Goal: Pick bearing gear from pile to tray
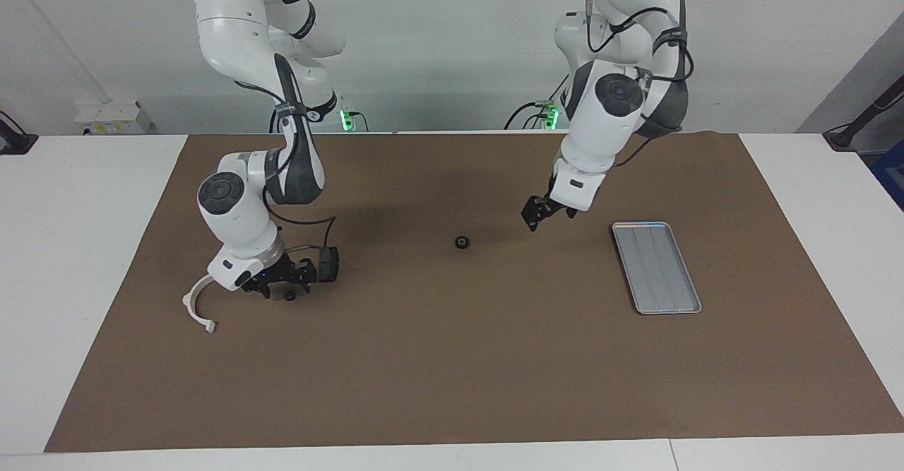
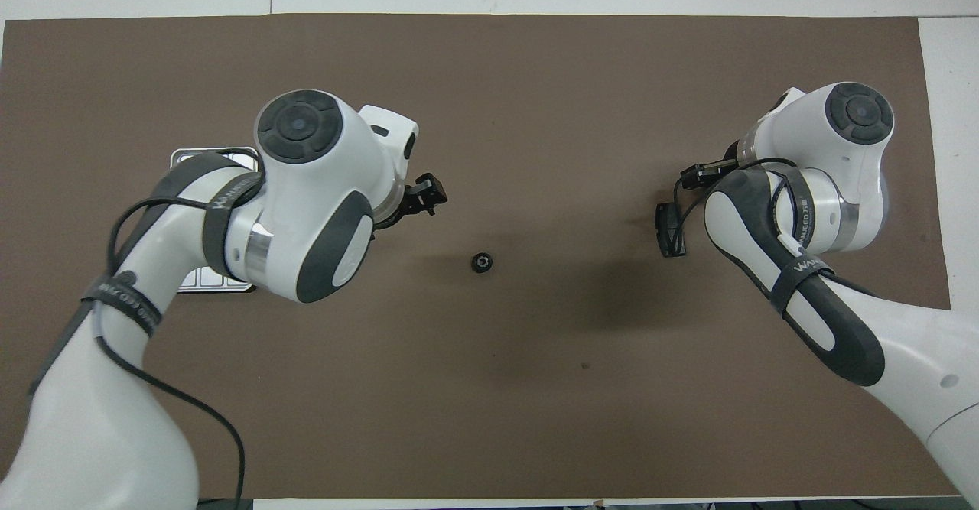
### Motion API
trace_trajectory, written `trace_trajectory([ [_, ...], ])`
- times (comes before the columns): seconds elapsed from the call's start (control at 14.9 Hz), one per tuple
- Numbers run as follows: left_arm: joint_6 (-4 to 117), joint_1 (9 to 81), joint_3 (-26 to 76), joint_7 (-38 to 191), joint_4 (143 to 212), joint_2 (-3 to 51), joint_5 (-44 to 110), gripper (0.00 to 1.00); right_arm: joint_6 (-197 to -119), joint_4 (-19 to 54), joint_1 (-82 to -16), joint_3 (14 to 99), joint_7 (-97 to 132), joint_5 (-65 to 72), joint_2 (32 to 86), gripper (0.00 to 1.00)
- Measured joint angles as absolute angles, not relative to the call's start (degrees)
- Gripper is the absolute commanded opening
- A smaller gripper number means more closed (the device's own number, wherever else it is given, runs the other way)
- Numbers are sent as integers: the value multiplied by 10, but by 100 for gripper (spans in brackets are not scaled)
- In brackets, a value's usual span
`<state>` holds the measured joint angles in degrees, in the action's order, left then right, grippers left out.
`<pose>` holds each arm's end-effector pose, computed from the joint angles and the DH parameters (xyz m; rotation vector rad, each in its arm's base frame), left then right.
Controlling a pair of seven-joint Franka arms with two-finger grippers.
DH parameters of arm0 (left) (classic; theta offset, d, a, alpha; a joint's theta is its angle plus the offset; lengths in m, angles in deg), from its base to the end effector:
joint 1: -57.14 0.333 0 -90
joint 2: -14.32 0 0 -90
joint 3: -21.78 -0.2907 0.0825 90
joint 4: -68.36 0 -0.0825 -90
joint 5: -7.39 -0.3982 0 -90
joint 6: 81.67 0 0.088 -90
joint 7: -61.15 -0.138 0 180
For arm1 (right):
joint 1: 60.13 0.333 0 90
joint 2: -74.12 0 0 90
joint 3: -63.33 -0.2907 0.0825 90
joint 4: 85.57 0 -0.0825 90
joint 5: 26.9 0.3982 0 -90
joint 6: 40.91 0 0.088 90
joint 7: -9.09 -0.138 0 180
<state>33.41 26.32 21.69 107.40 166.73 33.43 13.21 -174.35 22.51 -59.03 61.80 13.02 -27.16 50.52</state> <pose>0.5514 -0.3382 0.3290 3.0552 0.4865 -0.1380 0.6358 0.0287 0.2280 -3.1291 -0.1804 -0.0485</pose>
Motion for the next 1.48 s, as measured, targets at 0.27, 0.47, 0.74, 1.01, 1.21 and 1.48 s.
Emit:
trace_trajectory([
  [0.27, 351, 217, 217, 1124, 1601, 419, 132, 100, -1756, 226, -590, 618, 130, -272, 495, 70],
  [0.47, 359, 211, 218, 1126, 1608, 423, 132, 100, -1767, 226, -591, 618, 130, -272, 493, 4],
  [0.74, 400, 187, 217, 1144, 1648, 423, 133, 100, -1767, 225, -591, 619, 130, -272, 498, 0],
  [1.01, 413, 180, 218, 1148, 1669, 421, 145, 96, -1767, 222, -592, 619, 130, -272, 497, 0],
  [1.21, 418, 178, 217, 1153, 1675, 419, 152, 95, -1746, 192, -593, 619, 130, -272, 497, 0],
  [1.48, 438, 171, 217, 1166, 1687, 418, 153, 90, -1683, 131, -595, 619, 130, -278, 500, 0],
])
